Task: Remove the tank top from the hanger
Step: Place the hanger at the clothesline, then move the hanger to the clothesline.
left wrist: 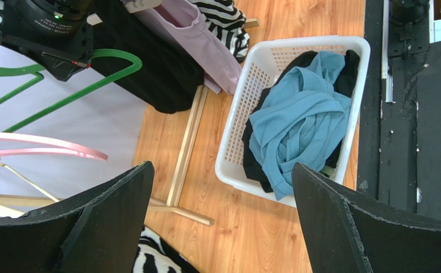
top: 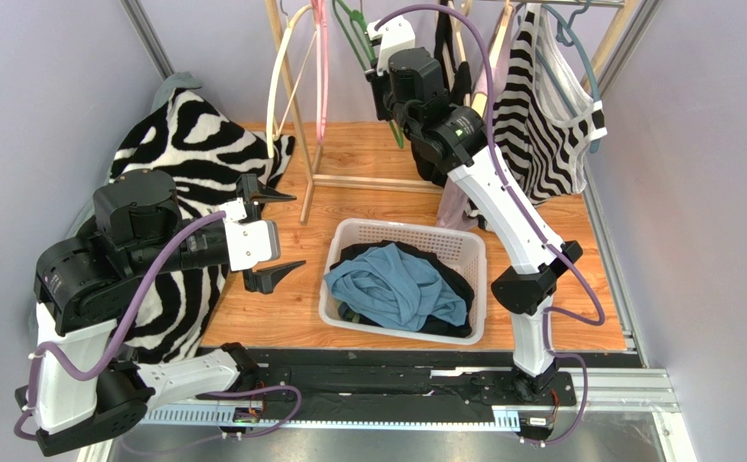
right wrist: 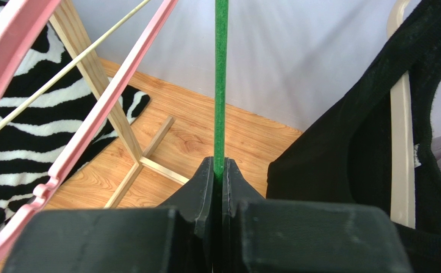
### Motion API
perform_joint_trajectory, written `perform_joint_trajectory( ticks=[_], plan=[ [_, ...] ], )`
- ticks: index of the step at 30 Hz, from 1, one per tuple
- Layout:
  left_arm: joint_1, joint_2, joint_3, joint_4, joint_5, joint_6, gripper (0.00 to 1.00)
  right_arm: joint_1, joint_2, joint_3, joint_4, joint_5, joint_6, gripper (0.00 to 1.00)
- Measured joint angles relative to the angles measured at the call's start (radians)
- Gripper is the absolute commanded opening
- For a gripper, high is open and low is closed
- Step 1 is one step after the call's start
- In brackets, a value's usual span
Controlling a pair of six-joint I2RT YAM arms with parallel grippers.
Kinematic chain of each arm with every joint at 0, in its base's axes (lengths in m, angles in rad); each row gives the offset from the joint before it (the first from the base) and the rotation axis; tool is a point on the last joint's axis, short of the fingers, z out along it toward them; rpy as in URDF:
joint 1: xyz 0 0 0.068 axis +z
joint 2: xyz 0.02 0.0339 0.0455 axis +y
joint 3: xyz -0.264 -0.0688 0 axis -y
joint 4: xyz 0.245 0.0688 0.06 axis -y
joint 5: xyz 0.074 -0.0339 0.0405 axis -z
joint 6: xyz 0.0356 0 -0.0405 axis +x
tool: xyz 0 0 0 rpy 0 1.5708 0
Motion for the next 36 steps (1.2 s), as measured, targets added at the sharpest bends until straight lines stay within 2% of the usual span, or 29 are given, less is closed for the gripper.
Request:
perform_joint_trajectory(
  ticks=[2, 3, 6, 9, 15, 20, 30, 36],
  plan=[
    [0.0, 0.0, -0.004, 0.0, 0.0, 0.0, 0.99, 0.002, -0.006, -0.013, 0.003, 0.014, -0.003, 0.31],
    [0.0, 0.0, -0.006, 0.001, 0.0, 0.0, 0.99, 0.002, -0.016, -0.032, 0.003, 0.016, -0.005, 0.44],
    [0.0, 0.0, -0.016, 0.0, -0.001, 0.0, 0.99, -0.004, -0.069, -0.114, -0.016, 0.005, -0.007, 0.62],
    [0.0, 0.002, -0.021, 0.0, -0.001, 0.0, 0.99, -0.016, -0.131, -0.163, -0.042, -0.028, -0.005, 0.69],
    [0.002, 0.006, -0.021, 0.0, 0.0, -0.001, 0.99, -0.06, -0.273, -0.166, -0.052, -0.06, 0.002, 0.68],
    [0.003, 0.006, -0.021, 0.0, 0.002, -0.003, 0.99, -0.151, -0.356, -0.166, -0.046, -0.089, 0.043, 0.66],
    [0.008, 0.003, -0.026, 0.0, 0.004, -0.005, 0.99, -0.3, -0.275, -0.16, -0.046, -0.244, 0.154, 0.65],
    [0.008, -0.001, -0.036, 0.0, 0.005, -0.005, 0.99, -0.308, -0.267, -0.16, -0.081, -0.211, 0.165, 0.67]
  ],
)
